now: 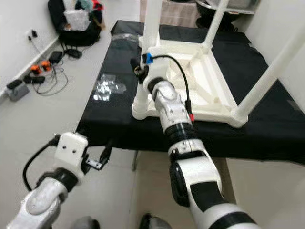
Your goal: Building children table
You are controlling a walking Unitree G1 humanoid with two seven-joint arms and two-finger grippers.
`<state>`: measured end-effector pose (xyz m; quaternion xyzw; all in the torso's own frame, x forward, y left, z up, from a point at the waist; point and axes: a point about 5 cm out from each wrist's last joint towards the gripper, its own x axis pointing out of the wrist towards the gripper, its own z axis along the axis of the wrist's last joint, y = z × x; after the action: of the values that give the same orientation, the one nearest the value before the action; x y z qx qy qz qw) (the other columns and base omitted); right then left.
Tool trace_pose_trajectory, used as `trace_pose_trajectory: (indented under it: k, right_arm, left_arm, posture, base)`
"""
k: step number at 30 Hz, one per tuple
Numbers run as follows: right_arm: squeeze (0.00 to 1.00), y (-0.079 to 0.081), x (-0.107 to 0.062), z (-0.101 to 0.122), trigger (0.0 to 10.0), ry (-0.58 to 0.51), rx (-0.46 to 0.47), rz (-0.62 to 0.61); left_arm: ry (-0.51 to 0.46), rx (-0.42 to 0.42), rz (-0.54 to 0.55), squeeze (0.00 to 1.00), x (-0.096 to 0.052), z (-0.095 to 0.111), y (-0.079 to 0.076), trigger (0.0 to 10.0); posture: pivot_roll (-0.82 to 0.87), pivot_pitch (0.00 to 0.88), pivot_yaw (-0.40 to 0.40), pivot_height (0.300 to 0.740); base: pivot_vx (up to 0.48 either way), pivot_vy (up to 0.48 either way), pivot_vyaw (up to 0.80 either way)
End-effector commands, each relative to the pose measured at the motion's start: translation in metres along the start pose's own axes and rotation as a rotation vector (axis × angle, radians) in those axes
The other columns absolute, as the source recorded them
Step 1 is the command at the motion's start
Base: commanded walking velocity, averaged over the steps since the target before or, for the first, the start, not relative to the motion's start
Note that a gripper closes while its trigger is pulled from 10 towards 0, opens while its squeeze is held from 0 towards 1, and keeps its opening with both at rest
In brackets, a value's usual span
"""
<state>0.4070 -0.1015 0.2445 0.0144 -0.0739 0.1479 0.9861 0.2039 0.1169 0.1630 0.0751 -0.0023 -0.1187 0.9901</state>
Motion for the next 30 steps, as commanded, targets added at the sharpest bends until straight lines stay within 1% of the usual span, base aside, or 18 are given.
trace_pose_trajectory:
  k: [1, 2, 3, 5, 10, 13, 17, 19, 21, 23, 24, 27, 30]
  right_arm:
    - [0.0, 0.003, -0.004, -0.006, 10.0, -0.003, -0.014, -0.011]
    - [0.0, 0.003, -0.004, -0.006, 10.0, -0.003, -0.014, -0.011]
    - [0.0, 0.008, -0.006, -0.008, 10.0, -0.014, -0.031, 0.006]
    - [0.0, 0.009, -0.007, -0.009, 10.0, -0.015, -0.033, 0.005]
    - [0.0, 0.014, -0.009, -0.016, 10.0, 0.011, -0.029, 0.0]
    - [0.0, 0.016, -0.01, -0.02, 10.0, 0.026, -0.062, -0.063]
    - [0.0, 0.018, -0.01, -0.022, 10.0, 0.045, -0.093, -0.099]
    - [0.0, 0.017, -0.011, -0.024, 10.0, 0.072, -0.12, -0.145]
    - [0.0, 0.013, -0.01, -0.026, 10.0, 0.106, -0.133, -0.204]
    - [0.0, 0.012, -0.01, -0.027, 10.0, 0.12, -0.138, -0.222]
    - [0.0, 0.008, -0.011, -0.029, 10.0, 0.143, -0.133, -0.26]
    - [0.0, 0.003, -0.012, -0.033, 10.0, 0.185, -0.117, -0.324]
    - [0.0, 0.0, -0.013, -0.035, 10.0, 0.207, -0.108, -0.356]
  left_arm:
    - [0.004, 0.006, 0.011, 0.0, 0.002, 0.0, 0.002, 10.0]
    - [0.004, 0.006, 0.011, 0.0, 0.002, 0.0, 0.002, 10.0]
    - [0.004, 0.011, 0.02, 0.0, 0.002, 0.0, 0.003, 10.0]
    - [0.003, 0.012, 0.02, 0.0, 0.002, 0.0, 0.004, 10.0]
    - [0.002, 0.021, 0.028, 0.0, 0.003, 0.001, 0.004, 10.0]
    - [-0.004, 0.023, 0.035, 0.0, 0.004, 0.002, 0.005, 10.0]
    - [-0.008, 0.024, 0.038, 0.0, 0.005, 0.003, 0.005, 10.0]
    - [-0.009, 0.026, 0.041, 0.0, 0.005, 0.003, 0.005, 10.0]
    - [-0.011, 0.029, 0.042, 0.0, 0.005, 0.003, 0.006, 10.0]
    - [-0.011, 0.032, 0.042, 0.0, 0.005, 0.003, 0.006, 10.0]
    - [-0.011, 0.033, 0.042, 0.0, 0.005, 0.003, 0.006, 10.0]
    - [-0.012, 0.034, 0.044, 0.0, 0.005, 0.003, 0.006, 10.0]
    - [-0.013, 0.032, 0.044, 0.0, 0.005, 0.004, 0.006, 10.0]
  posture:
    - [0.08, 0.153, -0.088, 0.74]
    - [0.08, 0.153, -0.088, 0.74]
    - [0.08, 0.153, -0.088, 0.74]
    - [0.08, 0.153, -0.088, 0.74]
    - [0.08, 0.155, -0.085, 0.74]
    - [0.08, 0.156, -0.089, 0.74]
    - [0.08, 0.156, -0.089, 0.74]
    - [0.08, 0.158, -0.091, 0.74]
    - [0.08, 0.158, -0.092, 0.74]
    - [0.08, 0.158, -0.092, 0.74]
    - [0.08, 0.158, -0.092, 0.74]
    - [0.08, 0.159, -0.094, 0.74]
    - [0.08, 0.16, -0.095, 0.74]
  base:
    - [0.0, 0.0, 0.0]
    - [0.0, 0.0, 0.0]
    - [0.0, 0.0, 0.0]
    - [0.0, 0.0, 0.0]
    - [0.0, 0.0, 0.0]
    - [0.0, 0.0, 0.0]
    - [0.0, 0.0, 0.0]
    - [0.0, 0.0, 0.0]
    - [0.0, 0.0, 0.0]
    - [0.0, 0.0, 0.0]
    - [0.0, 0.0, 0.0]
    - [0.0, 0.0, 0.0]
    - [0.0, 0.0, 0.0]
